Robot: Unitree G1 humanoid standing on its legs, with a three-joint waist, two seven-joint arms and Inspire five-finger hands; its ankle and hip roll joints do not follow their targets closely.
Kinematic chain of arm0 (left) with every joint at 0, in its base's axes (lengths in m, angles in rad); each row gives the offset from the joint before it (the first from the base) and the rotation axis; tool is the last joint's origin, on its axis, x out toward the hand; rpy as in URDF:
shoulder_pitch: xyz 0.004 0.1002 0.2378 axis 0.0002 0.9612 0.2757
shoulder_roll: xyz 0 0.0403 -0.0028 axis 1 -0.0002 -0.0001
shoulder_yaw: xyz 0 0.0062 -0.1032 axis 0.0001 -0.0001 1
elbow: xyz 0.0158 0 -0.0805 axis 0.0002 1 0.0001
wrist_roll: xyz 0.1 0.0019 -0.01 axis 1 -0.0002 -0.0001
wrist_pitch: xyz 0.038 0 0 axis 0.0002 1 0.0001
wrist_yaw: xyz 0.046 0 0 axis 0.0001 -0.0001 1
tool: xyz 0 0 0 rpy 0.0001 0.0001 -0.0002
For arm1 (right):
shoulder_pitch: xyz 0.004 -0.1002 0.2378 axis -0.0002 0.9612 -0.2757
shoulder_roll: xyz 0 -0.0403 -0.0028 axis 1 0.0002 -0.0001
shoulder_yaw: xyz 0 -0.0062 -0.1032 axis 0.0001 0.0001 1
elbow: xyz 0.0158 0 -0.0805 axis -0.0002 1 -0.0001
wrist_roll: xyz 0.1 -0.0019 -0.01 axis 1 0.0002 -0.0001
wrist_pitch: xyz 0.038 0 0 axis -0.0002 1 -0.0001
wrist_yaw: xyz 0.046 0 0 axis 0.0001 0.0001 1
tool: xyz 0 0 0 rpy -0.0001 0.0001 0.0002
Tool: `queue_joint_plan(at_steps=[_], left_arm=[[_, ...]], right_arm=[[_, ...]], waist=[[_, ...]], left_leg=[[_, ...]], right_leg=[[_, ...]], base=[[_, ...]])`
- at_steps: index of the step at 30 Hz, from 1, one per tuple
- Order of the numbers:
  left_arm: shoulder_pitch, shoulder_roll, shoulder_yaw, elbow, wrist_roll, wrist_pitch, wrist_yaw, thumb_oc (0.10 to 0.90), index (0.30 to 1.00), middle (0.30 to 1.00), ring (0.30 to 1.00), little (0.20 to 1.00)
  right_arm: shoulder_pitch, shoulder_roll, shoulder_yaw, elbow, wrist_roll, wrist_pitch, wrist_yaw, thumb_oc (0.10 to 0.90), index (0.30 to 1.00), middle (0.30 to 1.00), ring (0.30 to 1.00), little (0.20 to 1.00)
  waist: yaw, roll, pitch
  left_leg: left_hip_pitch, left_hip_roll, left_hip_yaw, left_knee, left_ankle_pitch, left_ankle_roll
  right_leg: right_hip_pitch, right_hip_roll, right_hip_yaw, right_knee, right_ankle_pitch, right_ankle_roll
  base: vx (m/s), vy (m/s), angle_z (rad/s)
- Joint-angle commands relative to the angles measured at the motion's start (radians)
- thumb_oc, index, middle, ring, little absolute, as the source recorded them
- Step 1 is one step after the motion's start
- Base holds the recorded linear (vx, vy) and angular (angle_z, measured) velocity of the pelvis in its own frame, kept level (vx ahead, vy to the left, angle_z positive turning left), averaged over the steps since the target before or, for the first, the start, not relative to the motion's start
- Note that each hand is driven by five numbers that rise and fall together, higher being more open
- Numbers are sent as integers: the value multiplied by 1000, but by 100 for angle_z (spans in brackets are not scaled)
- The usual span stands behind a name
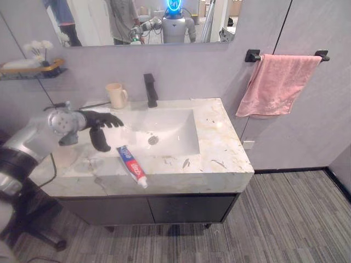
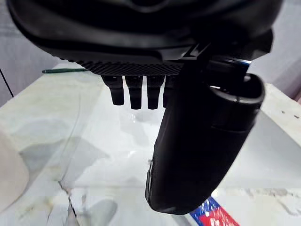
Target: Organize the bathroom.
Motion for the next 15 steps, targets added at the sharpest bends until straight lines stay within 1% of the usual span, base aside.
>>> queue_joint_plan(at_steps=[1,5,11,15], left_arm=[[-81,47,160,24,5,25,38,800,900,900,900,900],[-65,38,162,15,18,44,45,800,900,900,900,900],[-13,11,185,17,56,52,75,800,900,900,900,900],[-4,4,190,24,64,45,88,800,900,900,900,900]], right_arm=[[-1,-47,-10,52,8,51,-12,800,900,900,900,900],[-1,-46,-10,50,1,59,-15,800,900,900,900,900],[3,-42,-9,53,-7,58,-26,800,900,900,900,900],[3,-44,-7,52,-12,60,-25,800,900,900,900,900]], waist=[[21,27,-1],[19,28,0],[18,27,-2],[15,26,-1]], left_leg=[[20,-10,23,28,-98,42],[20,-10,24,30,-99,42],[19,-10,29,32,-101,44],[18,-8,29,33,-100,44]], right_leg=[[-46,-13,-32,111,-77,89],[-46,-14,-32,112,-77,89],[-48,-14,-33,114,-79,87],[-49,-14,-33,115,-80,86]], base=[[0,0,0],[0,0,0],[0,0,0],[0,0,0]])
